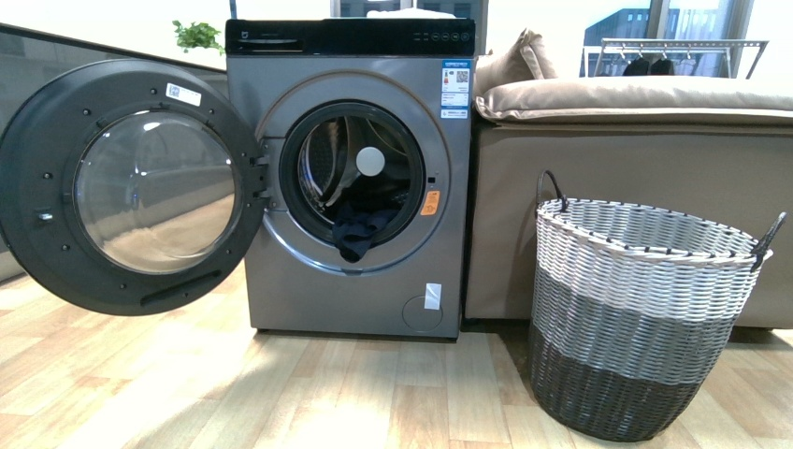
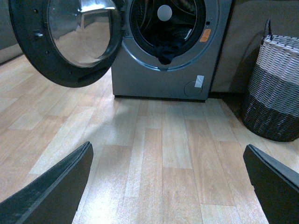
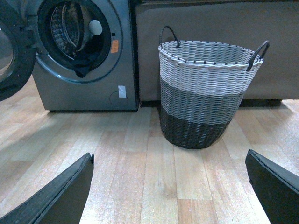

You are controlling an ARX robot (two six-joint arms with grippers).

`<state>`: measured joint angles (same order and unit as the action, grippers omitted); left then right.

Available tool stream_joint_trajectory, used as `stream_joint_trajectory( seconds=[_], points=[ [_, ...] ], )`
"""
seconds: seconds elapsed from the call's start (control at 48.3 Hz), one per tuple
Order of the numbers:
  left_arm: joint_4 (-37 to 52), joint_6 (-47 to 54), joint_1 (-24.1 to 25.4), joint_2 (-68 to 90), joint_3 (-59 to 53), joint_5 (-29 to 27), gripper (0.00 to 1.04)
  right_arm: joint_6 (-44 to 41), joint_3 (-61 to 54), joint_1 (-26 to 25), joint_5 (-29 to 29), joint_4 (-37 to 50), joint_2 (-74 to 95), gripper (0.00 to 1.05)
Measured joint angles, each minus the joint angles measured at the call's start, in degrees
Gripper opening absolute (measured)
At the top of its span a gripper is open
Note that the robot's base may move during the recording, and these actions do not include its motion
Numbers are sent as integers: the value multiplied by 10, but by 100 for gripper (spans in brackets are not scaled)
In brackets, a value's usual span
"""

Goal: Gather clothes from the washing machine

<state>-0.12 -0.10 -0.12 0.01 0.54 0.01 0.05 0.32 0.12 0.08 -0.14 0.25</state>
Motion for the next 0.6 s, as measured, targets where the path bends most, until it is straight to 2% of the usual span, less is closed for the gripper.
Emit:
stream_joint_trajectory(
  seconds=[0.6],
  points=[
    [0, 0, 0, 0, 0, 0, 98, 0, 0, 0, 0, 0, 0, 97]
  ],
)
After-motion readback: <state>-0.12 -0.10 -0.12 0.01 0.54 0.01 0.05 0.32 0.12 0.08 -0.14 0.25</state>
